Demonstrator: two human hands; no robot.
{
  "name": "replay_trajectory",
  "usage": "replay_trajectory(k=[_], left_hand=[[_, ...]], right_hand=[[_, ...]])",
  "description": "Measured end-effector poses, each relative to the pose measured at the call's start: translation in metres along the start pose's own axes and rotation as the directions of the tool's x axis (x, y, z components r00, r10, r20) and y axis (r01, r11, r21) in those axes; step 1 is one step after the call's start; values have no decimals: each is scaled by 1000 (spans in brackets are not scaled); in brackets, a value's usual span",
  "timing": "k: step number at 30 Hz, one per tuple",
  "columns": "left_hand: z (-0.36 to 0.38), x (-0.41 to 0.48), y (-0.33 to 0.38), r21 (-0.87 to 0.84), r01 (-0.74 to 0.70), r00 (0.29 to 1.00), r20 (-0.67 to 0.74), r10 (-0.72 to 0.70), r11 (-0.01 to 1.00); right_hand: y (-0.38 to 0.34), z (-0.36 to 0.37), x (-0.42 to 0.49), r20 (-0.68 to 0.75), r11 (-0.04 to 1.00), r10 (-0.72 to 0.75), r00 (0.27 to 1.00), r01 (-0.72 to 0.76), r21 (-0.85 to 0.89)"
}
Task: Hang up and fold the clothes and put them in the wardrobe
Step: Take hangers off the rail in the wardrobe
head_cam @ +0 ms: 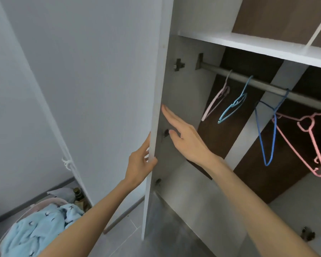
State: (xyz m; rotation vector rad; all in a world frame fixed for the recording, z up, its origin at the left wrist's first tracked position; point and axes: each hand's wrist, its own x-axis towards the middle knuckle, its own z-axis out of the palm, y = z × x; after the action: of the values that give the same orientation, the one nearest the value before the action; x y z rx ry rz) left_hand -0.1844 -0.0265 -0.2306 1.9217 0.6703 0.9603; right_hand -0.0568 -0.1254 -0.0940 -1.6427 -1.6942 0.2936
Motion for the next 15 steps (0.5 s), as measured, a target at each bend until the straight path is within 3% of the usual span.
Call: replay_trajectory(k=[7, 15], left_hand=[[-89, 11, -25, -40, 46, 993, -107, -50, 998], [-143, 47, -52, -87, 183, 967, -163, -195, 979]], right_hand=[[-31, 58, 73, 122, 983, -109, 987, 125, -137], [-46, 97, 132, 176, 968, -101, 979, 137, -208]])
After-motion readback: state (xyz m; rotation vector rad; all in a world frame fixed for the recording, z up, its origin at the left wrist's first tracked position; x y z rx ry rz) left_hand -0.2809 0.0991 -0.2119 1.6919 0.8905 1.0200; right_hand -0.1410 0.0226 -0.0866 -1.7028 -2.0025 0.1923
